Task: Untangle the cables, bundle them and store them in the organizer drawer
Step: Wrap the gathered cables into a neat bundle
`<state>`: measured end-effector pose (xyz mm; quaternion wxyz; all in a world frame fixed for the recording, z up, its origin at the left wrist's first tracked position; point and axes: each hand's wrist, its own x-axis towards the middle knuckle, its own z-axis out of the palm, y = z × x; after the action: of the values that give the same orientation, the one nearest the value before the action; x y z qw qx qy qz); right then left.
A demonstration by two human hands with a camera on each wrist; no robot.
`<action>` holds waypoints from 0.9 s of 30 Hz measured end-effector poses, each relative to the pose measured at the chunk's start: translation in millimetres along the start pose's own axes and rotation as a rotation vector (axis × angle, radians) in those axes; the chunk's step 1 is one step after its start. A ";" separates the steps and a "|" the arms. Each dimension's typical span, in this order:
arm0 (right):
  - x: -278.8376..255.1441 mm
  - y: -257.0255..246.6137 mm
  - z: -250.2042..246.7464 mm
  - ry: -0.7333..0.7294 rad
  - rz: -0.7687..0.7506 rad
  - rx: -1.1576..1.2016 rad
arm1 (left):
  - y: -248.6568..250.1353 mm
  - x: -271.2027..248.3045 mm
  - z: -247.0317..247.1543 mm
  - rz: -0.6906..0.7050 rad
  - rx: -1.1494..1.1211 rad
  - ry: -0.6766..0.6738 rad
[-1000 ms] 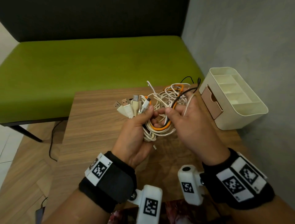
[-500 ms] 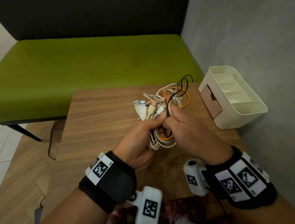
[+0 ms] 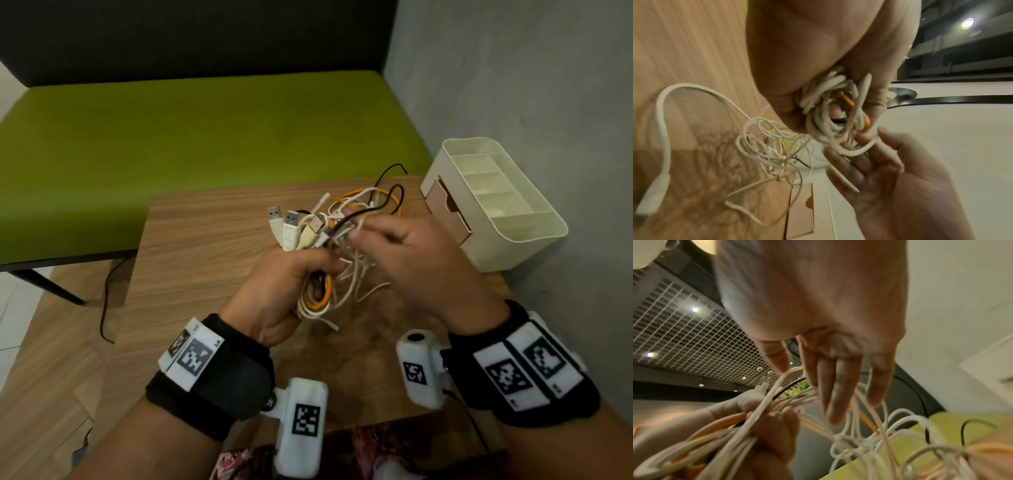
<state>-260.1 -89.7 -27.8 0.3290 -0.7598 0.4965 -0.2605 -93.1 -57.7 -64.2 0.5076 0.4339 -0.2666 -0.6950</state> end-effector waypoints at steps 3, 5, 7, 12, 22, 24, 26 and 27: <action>4.0 16.4 -4.3 0.353 -0.091 -0.070 | 4.8 2.7 -5.3 -0.010 -0.022 0.044; 3.4 14.6 -1.6 0.328 -0.110 0.043 | 6.8 0.9 -5.3 -0.026 -0.033 0.002; 3.1 12.0 4.8 0.189 -0.043 0.155 | 6.8 -3.2 -1.3 -0.047 -0.016 -0.050; 5.9 16.0 2.3 0.103 -0.015 0.409 | 11.2 -4.2 -0.8 -0.041 -0.043 -0.038; 5.9 18.8 5.6 0.113 -0.249 0.380 | 12.8 -5.3 3.2 -0.050 -0.058 -0.046; 7.0 22.6 5.6 0.078 -0.338 0.159 | 14.9 -5.2 0.5 -0.052 -0.067 -0.027; 8.3 26.0 10.9 0.047 -0.424 0.057 | 14.8 -5.5 -2.1 -0.050 -0.070 -0.028; 9.1 27.3 13.5 0.052 -0.459 0.031 | 14.4 -5.7 -2.7 -0.056 -0.066 -0.029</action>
<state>-262.9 -102.8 -56.7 0.2599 -0.8408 0.3149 -0.3554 -83.3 -57.1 -51.9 0.4983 0.4139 -0.2385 -0.7235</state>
